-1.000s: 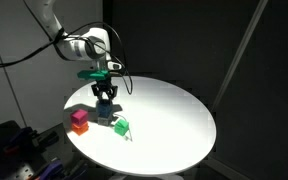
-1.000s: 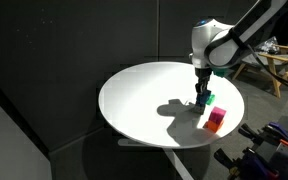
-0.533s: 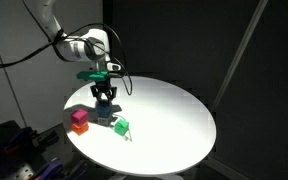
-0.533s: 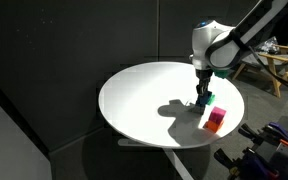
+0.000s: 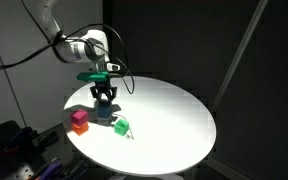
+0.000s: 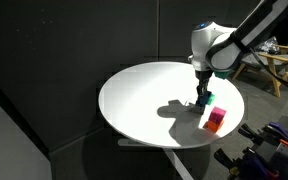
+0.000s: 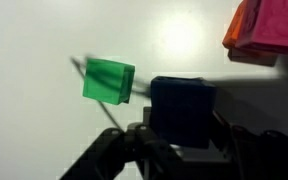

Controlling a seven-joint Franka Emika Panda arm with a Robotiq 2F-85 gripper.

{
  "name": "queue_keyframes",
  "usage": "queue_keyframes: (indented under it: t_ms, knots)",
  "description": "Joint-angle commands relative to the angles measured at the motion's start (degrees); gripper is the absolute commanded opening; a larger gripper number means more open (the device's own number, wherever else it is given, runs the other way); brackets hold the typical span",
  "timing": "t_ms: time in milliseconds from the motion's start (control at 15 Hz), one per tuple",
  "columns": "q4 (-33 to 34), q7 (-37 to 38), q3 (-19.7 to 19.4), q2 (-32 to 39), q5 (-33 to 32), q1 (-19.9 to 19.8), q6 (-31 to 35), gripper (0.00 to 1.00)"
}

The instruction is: Pick up the blue block and put it on top of the gray block

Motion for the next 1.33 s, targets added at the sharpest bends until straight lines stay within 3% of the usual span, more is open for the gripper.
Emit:
queue_keyframes:
  t_ms: [0, 867, 933, 1000, 1200, 1267]
  knots:
    - [0.0, -1.3, 0.0, -0.1, -1.8, 0.1, 0.9, 0.31]
    - [0.4, -0.7, 0.2, 1.3, -2.9, 0.6, 1.7, 0.31]
    - [0.4, -0.4, 0.1, 1.4, -3.0, 0.6, 1.9, 0.63]
    - [0.4, -0.3, 0.1, 1.4, -3.0, 0.7, 2.2, 0.81]
    - [0.4, -0.2, -0.1, 1.6, -3.1, 0.7, 3.0, 1.00]
    - [0.3, -0.2, -0.1, 1.7, -3.0, 0.7, 3.2, 1.00]
